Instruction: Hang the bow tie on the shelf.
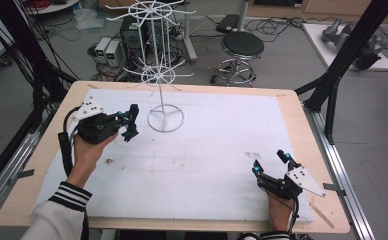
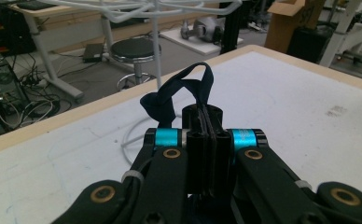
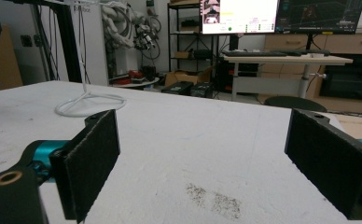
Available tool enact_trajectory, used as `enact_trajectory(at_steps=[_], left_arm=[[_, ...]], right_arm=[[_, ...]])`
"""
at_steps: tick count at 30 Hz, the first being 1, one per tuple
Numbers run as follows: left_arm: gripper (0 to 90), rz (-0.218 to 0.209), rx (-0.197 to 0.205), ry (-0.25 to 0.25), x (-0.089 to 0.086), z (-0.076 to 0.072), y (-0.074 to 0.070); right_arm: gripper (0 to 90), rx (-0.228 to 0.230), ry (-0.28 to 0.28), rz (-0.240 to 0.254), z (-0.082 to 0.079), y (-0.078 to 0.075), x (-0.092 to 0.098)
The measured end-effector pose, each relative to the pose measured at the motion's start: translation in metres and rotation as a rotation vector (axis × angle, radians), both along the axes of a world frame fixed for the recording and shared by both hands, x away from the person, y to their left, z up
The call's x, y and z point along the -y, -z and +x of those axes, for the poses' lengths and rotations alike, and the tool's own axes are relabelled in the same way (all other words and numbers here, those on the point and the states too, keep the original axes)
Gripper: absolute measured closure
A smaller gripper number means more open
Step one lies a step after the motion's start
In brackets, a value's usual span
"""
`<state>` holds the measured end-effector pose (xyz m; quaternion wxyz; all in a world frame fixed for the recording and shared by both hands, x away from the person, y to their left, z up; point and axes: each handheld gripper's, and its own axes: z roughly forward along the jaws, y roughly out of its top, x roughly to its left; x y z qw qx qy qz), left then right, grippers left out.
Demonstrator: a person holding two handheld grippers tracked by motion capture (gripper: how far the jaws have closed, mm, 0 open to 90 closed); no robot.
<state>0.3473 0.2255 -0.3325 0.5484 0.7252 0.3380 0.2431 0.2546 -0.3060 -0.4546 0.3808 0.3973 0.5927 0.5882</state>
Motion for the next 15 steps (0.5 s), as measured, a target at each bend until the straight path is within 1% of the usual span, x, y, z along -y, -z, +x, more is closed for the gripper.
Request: enact_trajectory(at_steps=[4, 5, 12, 15], left_arm=[[88.2, -0.005, -0.006, -0.021, -0.007, 0.005, -0.002], [88.2, 0.002, -0.006, -0.025, -0.009, 0.006, -0.002], [88.3, -0.017, -0.009, -0.058, -0.019, 0.014, -0.008], [88.3, -0.017, -0.007, -0.071, -0.023, 0.017, -0.011]], right_arm=[[9.3, -0.001, 0.000, 0.000, 0.000, 0.000, 0.000], [9.3, -0.001, 0.000, 0.000, 0.000, 0.000, 0.000], [9.3, -0.001, 0.000, 0.001, 0.000, 0.000, 0.000], [9.3, -0.001, 0.000, 0.000, 0.000, 0.000, 0.000]])
